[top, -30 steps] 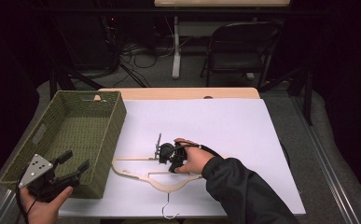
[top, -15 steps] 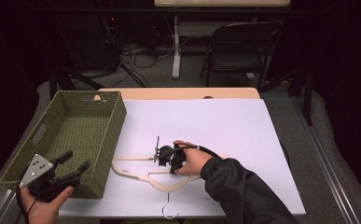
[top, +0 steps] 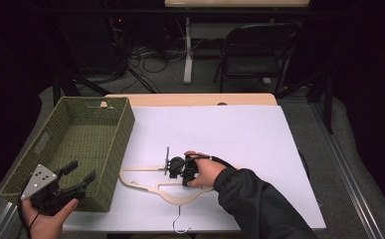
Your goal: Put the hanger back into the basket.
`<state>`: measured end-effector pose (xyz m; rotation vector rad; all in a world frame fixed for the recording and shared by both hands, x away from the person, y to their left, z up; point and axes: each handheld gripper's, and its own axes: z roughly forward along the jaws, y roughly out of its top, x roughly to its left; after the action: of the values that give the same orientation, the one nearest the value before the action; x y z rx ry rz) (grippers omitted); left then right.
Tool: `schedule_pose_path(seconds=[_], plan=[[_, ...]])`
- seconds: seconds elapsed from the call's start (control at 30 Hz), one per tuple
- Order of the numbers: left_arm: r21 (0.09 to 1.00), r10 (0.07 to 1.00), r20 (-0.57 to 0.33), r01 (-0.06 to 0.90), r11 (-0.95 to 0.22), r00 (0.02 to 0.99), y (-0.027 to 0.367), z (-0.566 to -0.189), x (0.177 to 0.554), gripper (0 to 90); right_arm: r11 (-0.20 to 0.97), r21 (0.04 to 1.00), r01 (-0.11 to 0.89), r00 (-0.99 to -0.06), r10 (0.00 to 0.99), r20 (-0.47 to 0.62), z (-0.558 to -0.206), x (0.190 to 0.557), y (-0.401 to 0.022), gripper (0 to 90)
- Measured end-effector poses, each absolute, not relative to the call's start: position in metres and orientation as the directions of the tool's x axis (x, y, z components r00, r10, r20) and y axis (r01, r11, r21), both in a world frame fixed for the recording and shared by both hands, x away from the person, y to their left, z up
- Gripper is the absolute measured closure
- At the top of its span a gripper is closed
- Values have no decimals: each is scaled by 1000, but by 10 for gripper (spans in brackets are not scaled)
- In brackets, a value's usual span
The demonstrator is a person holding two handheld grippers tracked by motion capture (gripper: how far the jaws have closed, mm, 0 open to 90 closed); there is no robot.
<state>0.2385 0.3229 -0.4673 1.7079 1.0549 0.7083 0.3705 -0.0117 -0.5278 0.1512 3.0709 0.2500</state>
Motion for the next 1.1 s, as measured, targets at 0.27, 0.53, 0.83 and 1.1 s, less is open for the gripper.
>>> schedule_pose_path(seconds=[0.27,0.53,0.83,1.1], plan=[[933,891,-12,324,-153,454,323,-467,238,291,985,154,79,-995,87,-41,-528,369,-11,816],[934,891,-12,323,-152,454,322,-467,238,292,987,141,77,-995,84,-45,-529,368,-9,827],[935,891,-10,320,-152,453,323,-466,237,293,987,150,63,-998,67,-16,-527,368,-11,857],[936,890,-7,316,-155,456,322,-466,236,295,985,167,52,-999,52,6,-523,369,-14,861]])
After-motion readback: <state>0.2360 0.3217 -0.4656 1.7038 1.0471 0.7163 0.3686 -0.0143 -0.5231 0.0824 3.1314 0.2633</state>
